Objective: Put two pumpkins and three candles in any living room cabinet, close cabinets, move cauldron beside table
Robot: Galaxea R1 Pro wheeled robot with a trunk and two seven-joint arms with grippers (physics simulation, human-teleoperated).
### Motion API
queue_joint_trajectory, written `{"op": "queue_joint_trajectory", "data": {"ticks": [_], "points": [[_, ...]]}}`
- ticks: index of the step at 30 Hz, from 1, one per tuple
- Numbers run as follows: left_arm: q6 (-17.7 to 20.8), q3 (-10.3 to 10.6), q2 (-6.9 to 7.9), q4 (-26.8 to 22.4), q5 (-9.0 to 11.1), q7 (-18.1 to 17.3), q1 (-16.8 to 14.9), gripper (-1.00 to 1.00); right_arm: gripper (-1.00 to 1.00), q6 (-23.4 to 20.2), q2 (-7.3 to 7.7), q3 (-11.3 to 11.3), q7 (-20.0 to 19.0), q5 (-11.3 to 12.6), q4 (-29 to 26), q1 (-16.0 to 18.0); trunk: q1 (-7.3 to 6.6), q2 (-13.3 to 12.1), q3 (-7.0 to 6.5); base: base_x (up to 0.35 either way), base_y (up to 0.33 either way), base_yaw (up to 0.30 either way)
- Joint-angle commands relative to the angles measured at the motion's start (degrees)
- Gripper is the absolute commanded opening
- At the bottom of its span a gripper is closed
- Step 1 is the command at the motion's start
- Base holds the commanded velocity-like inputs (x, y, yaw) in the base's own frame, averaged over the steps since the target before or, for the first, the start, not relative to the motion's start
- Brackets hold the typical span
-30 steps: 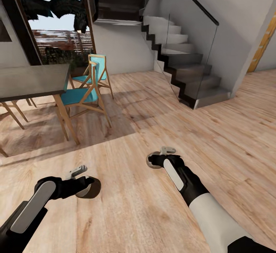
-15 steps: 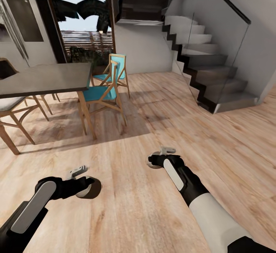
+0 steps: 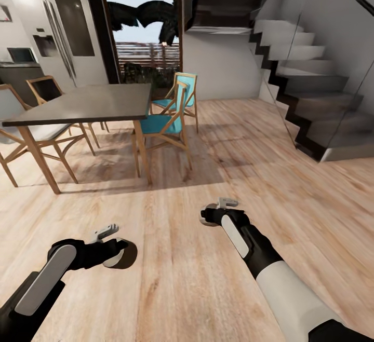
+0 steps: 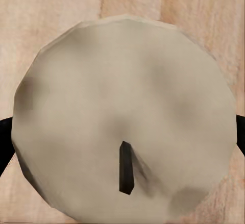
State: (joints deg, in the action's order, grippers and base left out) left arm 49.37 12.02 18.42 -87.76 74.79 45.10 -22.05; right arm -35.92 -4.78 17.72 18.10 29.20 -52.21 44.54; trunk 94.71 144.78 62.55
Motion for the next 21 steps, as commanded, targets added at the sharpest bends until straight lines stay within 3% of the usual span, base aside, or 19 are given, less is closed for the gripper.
{"op": "queue_joint_trajectory", "data": {"ticks": [1, 21], "points": [[-0.06, 0.11, 0.04, -0.05, 0.53, 0.60, -0.08, -1.00, -1.00, -0.03, 0.05, 0.12, 0.53, 0.60, -0.09, 0.03, -0.02, 0.03, 0.05, 0.000, 0.000, 0.292], [-0.06, 0.46, 0.04, 0.37, 0.44, 0.69, -0.05, -1.00, -1.00, 0.06, 0.12, 0.12, 0.53, 0.68, -0.08, 0.03, -0.02, 0.03, 0.05, 0.000, 0.000, 0.292]]}}
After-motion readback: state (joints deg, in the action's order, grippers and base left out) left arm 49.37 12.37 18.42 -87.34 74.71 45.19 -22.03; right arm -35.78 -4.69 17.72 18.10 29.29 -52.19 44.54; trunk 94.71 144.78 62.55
